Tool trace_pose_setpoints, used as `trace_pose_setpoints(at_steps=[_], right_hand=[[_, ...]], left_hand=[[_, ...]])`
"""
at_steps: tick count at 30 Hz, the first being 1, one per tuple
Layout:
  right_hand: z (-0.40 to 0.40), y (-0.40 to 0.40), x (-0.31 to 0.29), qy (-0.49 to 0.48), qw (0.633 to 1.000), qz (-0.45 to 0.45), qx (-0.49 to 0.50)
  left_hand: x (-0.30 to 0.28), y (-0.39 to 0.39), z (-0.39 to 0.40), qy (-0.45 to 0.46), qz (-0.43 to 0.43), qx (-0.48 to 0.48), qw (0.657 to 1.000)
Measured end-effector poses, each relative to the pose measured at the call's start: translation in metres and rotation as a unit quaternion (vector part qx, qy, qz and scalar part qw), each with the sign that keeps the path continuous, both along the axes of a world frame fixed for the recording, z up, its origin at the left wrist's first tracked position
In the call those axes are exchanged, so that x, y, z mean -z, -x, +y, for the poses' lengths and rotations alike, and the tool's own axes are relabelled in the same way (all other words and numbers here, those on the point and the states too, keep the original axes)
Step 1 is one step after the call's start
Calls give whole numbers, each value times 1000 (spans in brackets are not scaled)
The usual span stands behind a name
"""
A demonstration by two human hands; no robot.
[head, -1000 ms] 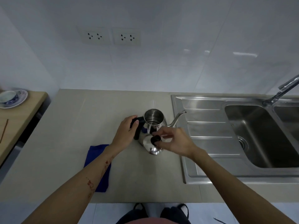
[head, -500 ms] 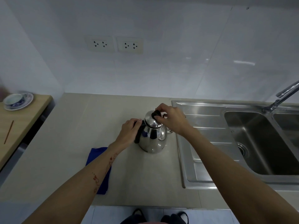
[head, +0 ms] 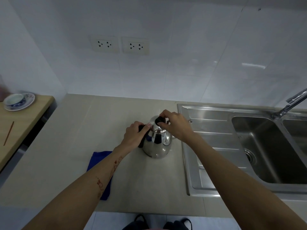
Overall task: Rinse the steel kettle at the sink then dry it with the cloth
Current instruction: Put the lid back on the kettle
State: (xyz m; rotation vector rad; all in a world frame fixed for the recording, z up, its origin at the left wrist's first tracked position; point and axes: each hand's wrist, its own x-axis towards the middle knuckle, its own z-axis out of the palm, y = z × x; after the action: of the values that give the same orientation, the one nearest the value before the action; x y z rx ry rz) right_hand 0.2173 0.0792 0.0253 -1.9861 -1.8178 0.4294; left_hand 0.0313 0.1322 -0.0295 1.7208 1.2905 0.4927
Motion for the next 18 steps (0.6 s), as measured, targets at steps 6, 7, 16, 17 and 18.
trace_pose_setpoints(at_steps=[6, 7, 16, 17, 18], right_hand=[[3, -3, 1, 9, 1000, 4, -12], [4, -4, 0, 17, 1000, 3, -20], [8, -6, 1, 30, 998, 16, -59], [8, -6, 2, 24, 998, 13, -58], [8, -6, 3, 18, 998, 7, -59]], left_hand=[[-2, -2, 2, 33, 12, -18, 999], [-2, -3, 3, 37, 13, -24, 999], [3, -8, 6, 42, 31, -35, 998], [4, -8, 6, 40, 30, -37, 998], [5, -9, 6, 37, 30, -39, 998]])
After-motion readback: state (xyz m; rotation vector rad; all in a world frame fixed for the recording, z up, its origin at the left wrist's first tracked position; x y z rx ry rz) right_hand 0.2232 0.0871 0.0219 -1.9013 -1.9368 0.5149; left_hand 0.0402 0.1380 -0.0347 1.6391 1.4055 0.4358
